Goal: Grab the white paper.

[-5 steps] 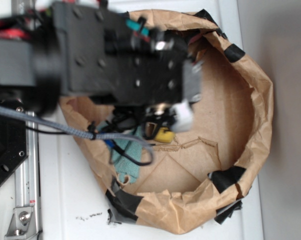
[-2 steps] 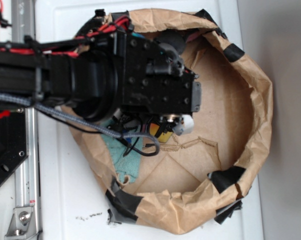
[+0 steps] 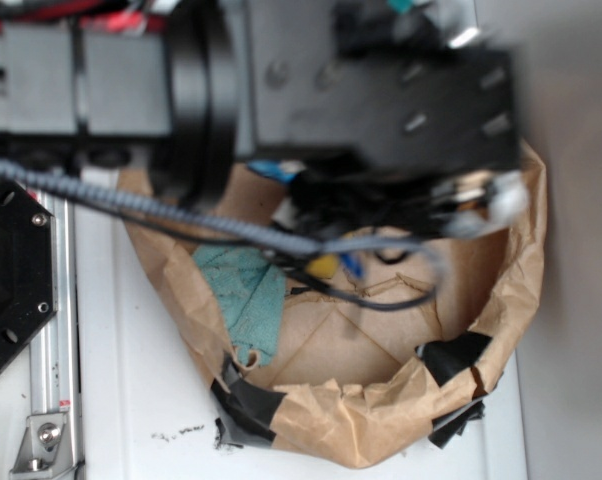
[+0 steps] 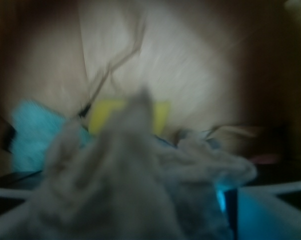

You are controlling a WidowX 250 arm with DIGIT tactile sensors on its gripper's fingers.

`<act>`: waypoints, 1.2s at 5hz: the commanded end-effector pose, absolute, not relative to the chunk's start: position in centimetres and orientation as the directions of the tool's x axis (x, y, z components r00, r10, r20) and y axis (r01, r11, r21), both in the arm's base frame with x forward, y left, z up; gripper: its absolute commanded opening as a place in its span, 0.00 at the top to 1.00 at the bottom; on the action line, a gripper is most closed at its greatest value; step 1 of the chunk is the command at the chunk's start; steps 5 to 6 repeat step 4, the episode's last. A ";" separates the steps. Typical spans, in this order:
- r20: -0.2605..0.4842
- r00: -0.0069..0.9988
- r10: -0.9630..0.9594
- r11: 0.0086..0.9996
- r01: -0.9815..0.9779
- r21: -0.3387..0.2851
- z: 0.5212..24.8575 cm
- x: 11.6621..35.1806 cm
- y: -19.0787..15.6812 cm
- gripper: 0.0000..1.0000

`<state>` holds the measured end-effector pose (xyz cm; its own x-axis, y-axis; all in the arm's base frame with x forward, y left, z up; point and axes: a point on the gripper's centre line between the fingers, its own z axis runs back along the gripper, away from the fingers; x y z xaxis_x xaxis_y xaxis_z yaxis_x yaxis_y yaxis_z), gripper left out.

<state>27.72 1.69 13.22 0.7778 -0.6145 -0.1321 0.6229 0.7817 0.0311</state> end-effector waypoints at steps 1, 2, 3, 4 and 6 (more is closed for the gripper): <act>-0.016 0.952 -0.307 0.944 0.307 0.120 18.0 28.2 -1.3 1.00; 0.010 0.979 -0.202 0.970 0.199 0.142 17.0 27.7 -1.8 1.00; 0.043 0.993 -0.111 0.990 0.107 0.088 16.0 27.2 -1.2 1.00; 0.045 0.999 0.028 1.000 -0.028 0.000 15.9 26.7 -0.5 1.00; 0.045 0.999 0.028 1.000 -0.028 0.000 15.9 26.7 -0.5 1.00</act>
